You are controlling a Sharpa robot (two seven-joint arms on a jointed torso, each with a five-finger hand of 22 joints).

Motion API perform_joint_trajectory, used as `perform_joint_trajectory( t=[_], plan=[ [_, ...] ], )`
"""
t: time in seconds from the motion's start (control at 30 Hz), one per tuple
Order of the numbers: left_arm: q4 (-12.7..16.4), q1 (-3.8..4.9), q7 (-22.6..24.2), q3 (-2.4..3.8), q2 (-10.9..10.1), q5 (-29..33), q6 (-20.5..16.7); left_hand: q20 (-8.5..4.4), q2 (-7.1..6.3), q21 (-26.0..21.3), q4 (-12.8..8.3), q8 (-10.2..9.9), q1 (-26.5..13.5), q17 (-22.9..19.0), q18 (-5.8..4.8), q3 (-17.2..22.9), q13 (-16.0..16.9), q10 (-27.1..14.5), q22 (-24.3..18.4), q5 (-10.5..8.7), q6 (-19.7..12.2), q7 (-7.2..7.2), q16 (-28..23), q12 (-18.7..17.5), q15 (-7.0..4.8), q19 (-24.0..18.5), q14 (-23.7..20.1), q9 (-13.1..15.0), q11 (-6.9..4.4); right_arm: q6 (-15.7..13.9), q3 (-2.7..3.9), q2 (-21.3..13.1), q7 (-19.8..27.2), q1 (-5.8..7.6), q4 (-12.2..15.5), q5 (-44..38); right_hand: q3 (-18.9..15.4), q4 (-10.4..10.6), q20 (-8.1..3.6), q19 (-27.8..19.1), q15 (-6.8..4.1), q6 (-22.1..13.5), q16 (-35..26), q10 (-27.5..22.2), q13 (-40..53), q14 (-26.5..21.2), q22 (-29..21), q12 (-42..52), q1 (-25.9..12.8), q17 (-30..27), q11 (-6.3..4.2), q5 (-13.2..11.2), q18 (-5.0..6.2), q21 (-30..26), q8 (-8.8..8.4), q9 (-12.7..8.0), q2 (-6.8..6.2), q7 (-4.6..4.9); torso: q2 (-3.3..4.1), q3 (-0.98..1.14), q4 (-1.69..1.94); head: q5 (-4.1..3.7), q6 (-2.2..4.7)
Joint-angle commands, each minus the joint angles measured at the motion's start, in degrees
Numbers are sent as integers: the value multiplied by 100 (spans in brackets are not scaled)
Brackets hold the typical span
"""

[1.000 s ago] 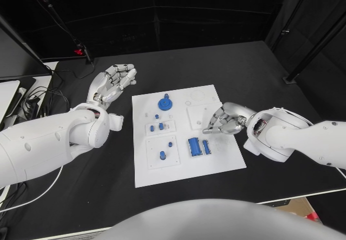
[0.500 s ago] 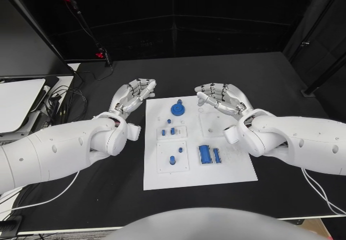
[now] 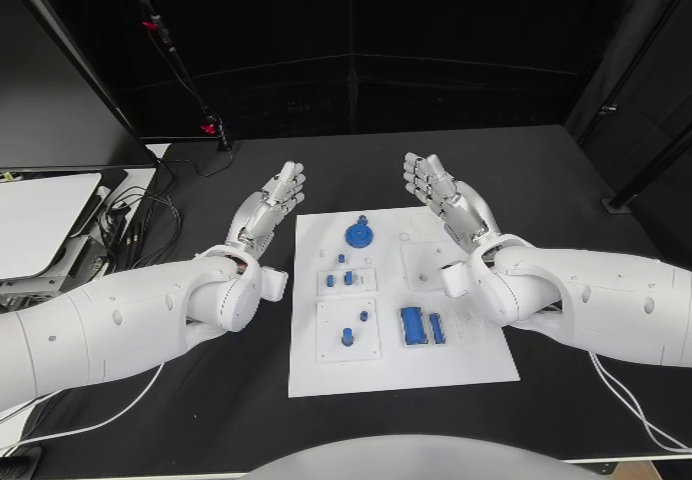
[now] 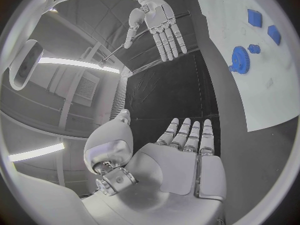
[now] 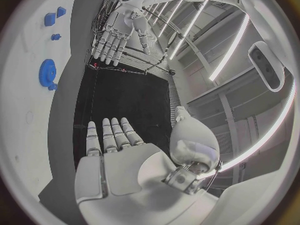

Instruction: Assemble the parts on the task board

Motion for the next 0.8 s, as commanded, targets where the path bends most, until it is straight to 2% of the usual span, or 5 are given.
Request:
perform_joint_trajectory(
  t=[0.03,0.1,0.17,0.43,0.8],
  plan=[
    [147,-78,-128,145,-68,64,-283,-590,20,-19,-612,-566,-1010,-10,-36,3,-9,-645,-534,-310,-680,-42,-744,-624,-490,-375,-23,-13,-462,-287,137,70,-139,-82,12,239,133,-204,-481,-209,-16,-226,-292,-205,-430,-570,-431,-252,-648,-388,-11,-322,-37,-19,-267,-185,317,-2,-78,-15,-45,35,99],
    [270,-168,-230,297,-135,110,-480,-590,20,-19,-612,-791,-1410,-10,-36,3,-9,-645,-747,-310,-680,-42,-1039,-872,-490,-870,-23,-13,-462,-484,278,127,-241,-176,10,415,133,-651,-481,-673,-16,-721,-932,-645,-798,-570,-798,-802,-1198,-719,-11,-322,-37,-19,-850,-591,317,-2,-162,-29,-88,77,220],
    [421,-277,-355,484,-217,166,-723,-590,20,-19,-612,-1317,-1698,-10,-36,3,-9,-645,-1244,-310,-680,-42,-1254,-1451,-490,-870,-23,-13,-462,-726,452,196,-367,-291,8,630,133,-651,-481,-673,-16,-721,-932,-645,-965,-570,-965,-802,-1448,-1240,-11,-322,-37,-19,-850,-591,317,-2,-247,-43,-132,118,342],
    [979,-680,-818,1172,-519,371,-1618,-590,20,-19,-612,-1317,-2357,-10,-36,3,-9,-645,-1244,-310,-680,-42,-1733,-1451,-490,-870,-23,-13,-462,-1368,913,381,-700,-595,2,1202,133,-651,-481,-673,-16,-721,-932,-645,-1376,-570,-1376,-802,-2068,-1240,-11,-322,-37,-19,-850,-591,317,-2,-616,-106,-321,300,874],
    [1061,-740,-886,1273,-564,401,-1750,-590,20,-19,-612,-1317,-2357,-10,-36,3,-9,-645,-1244,-310,-680,-42,-1733,-1451,-490,-870,-23,-13,-462,-1394,932,388,-713,-607,2,1225,133,-651,-481,-673,-16,-721,-932,-645,-1376,-570,-1376,-802,-2068,-1240,-11,-322,-37,-19,-850,-591,317,-2,-710,-121,-369,346,1008]
  ],
)
